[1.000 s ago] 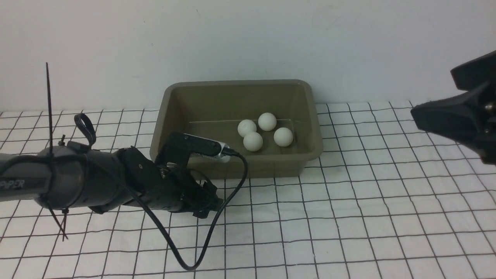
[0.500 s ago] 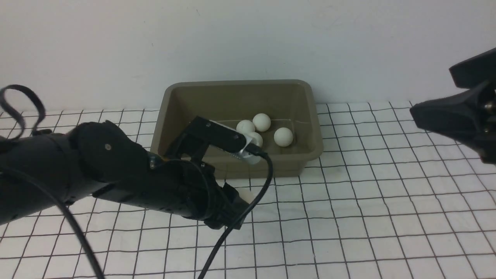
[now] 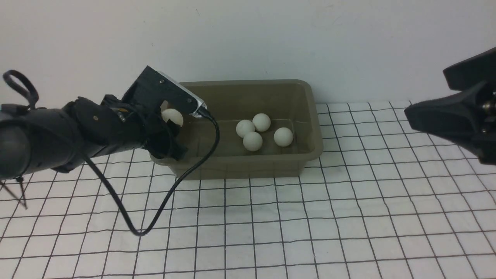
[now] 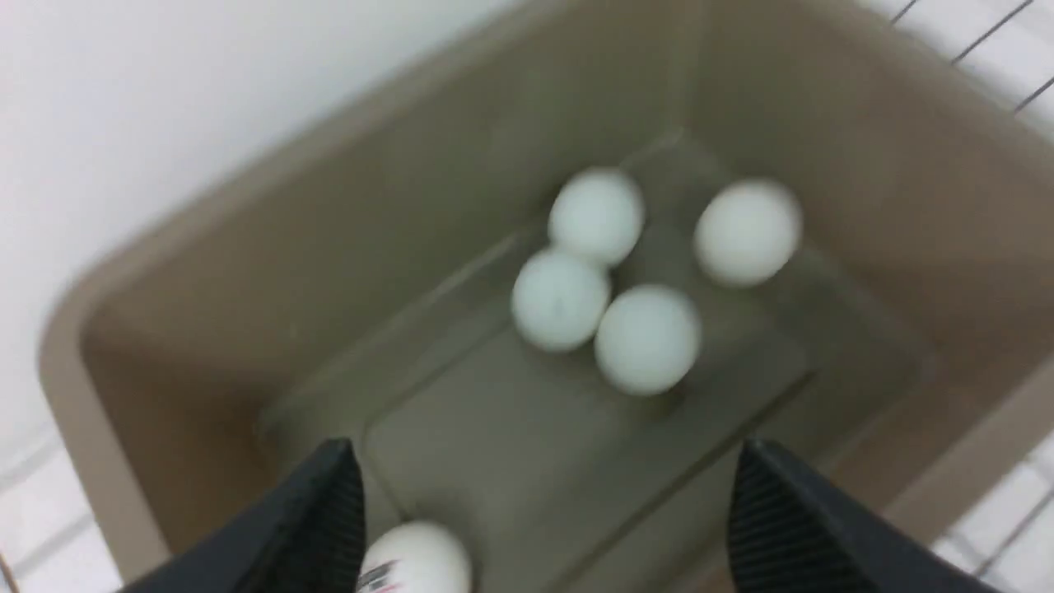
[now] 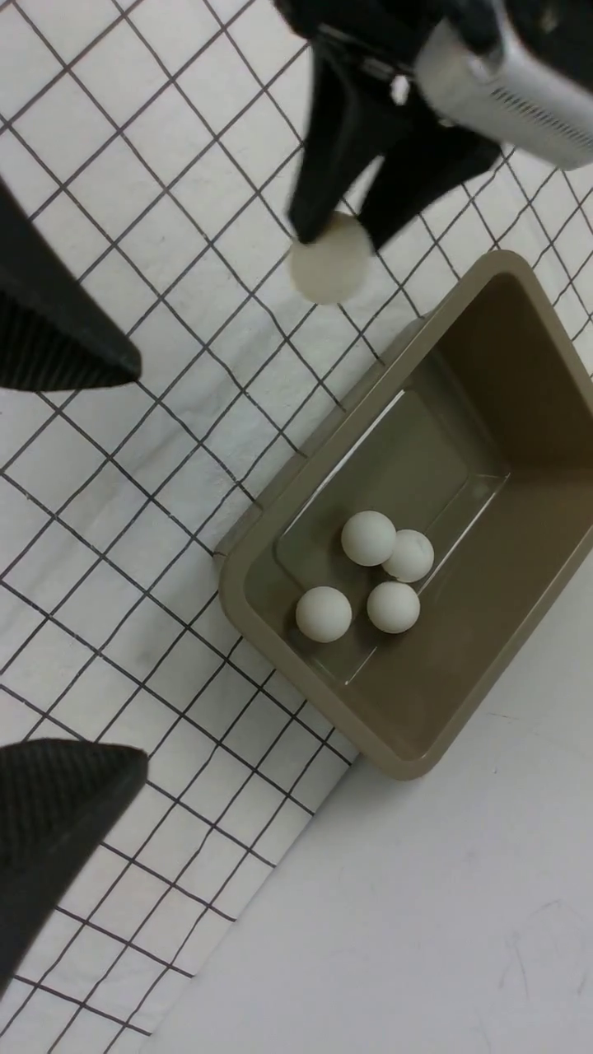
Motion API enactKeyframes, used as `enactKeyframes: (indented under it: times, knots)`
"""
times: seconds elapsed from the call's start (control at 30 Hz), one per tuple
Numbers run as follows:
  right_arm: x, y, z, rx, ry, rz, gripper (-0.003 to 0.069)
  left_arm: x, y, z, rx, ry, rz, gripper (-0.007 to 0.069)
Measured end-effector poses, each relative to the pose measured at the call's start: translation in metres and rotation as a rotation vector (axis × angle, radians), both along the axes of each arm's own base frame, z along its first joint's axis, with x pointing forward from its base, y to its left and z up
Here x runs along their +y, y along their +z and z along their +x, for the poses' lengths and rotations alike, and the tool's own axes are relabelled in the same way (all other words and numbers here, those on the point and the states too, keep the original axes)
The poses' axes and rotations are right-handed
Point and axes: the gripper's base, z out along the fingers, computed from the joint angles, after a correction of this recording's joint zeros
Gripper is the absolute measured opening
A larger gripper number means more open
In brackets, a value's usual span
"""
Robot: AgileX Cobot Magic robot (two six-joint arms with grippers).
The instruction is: Put the table tennis balls into the box on the white checkered tablecloth.
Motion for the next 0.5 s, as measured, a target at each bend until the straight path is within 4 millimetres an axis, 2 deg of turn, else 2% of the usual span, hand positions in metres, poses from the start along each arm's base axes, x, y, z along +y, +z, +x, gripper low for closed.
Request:
enactKeyframes:
  times: [0.13, 0.2, 0.23, 0.3, 0.37, 0.43, 0.5]
  knots:
    - [-0.027, 0.015, -0.051, -0.121, -0.030, 0.025, 0.0514, 0.002, 0.026, -0.012, -0.063, -0.008, -0.022, 0.0534]
    - [-0.042, 0.009, -0.087, -0.174, -0.027, 0.082, 0.0514, 0.003, 0.033, -0.016, -0.081, -0.008, -0.026, 0.0534]
    - [-0.046, 0.004, -0.095, -0.186, -0.028, 0.103, 0.0514, 0.003, 0.035, -0.017, -0.087, -0.008, -0.028, 0.0534]
    - [-0.055, -0.020, -0.112, -0.218, -0.059, 0.187, 0.0512, 0.003, 0.036, -0.017, -0.090, -0.008, -0.028, 0.0534]
    - [-0.065, -0.047, -0.119, -0.283, -0.142, 0.264, 0.0498, 0.003, 0.036, -0.018, -0.088, -0.010, -0.029, 0.0534]
    - [-0.072, -0.072, -0.119, -0.310, -0.218, 0.307, 0.0486, 0.003, 0.036, -0.018, -0.084, -0.014, -0.030, 0.0534]
    - [-0.073, -0.103, -0.108, -0.323, -0.285, 0.327, 0.0476, 0.003, 0.036, -0.018, -0.082, -0.017, -0.030, 0.0534]
